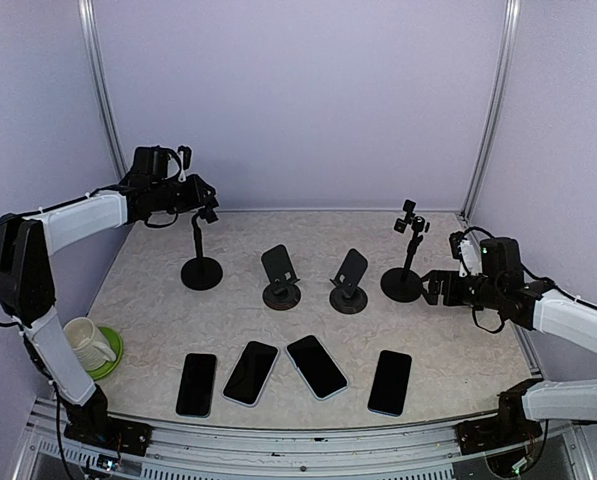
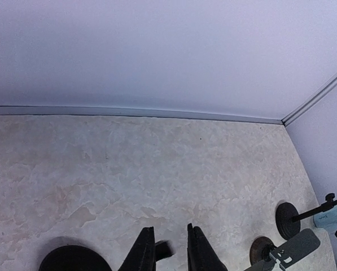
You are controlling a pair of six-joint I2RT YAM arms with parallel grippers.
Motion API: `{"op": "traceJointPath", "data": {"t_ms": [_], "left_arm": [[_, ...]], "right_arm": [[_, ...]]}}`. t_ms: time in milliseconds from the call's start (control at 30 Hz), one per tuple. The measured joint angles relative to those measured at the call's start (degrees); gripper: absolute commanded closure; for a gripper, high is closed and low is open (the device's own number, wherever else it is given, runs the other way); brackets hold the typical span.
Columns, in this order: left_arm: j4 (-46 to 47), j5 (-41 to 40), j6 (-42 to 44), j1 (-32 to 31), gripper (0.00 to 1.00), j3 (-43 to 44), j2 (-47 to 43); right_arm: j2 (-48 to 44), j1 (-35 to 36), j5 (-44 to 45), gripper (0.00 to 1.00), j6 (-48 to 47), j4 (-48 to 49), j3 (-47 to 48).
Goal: Place the phone on the phone stand
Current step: Adjust the phone stand at the center of the board, then move the phone stand to the center of the board.
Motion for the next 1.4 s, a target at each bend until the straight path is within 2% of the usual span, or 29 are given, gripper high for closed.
{"op": "traceJointPath", "data": {"t_ms": [100, 233, 367, 400, 500, 633, 900, 1067, 1200, 1400], "left_arm": [[0.98, 0.9, -0.39, -0.68, 0.8, 2.73, 1.66], [1.07, 0.48, -0.39, -1.2, 0.73, 5.6, 3.28], [0.68, -1.4, -0.17, -1.27, 0.59, 5.51, 3.26], [0.52, -1.88, -0.15, -1.29, 0.51, 5.44, 3.17], [0.2, -3.37, 0.11, -1.29, 0.34, 5.22, 2.58], [-1.46, -6.58, 0.81, -1.42, 0.26, 5.33, 1.79], [-6.95, -9.29, 2.03, -1.4, 0.29, 7.19, 3.17], [-9.2, -9.27, 2.86, -1.42, 0.36, 9.38, 6.16], [-11.06, -9.27, 3.37, -1.4, 0.43, 10.58, 7.78], [-12.11, -9.38, 4.04, -1.44, 0.61, 11.41, 7.82]], "right_arm": [[0.0, 0.0, 0.09, 0.0, 0.0, 0.0, 0.0], [-0.35, 0.0, 0.24, 0.0, 0.0, -0.09, 0.0], [-0.85, 0.0, 0.39, 0.0, 0.0, -0.04, -0.09], [-0.83, 0.0, 0.39, 0.0, 0.0, -0.04, -0.09], [-0.61, 0.0, 0.35, 0.0, 0.0, 0.02, -0.09], [-0.24, 0.0, 0.33, 0.0, 0.0, -0.02, -0.09], [-0.24, 0.0, 0.31, 0.0, 0.0, -0.02, -0.09], [0.02, 0.0, 0.31, 0.0, 0.0, -0.02, -0.07], [0.2, 0.0, 0.31, 0.0, 0.0, -0.02, -0.07], [0.59, 0.0, 0.31, 0.0, 0.0, 0.02, -0.07]]}}
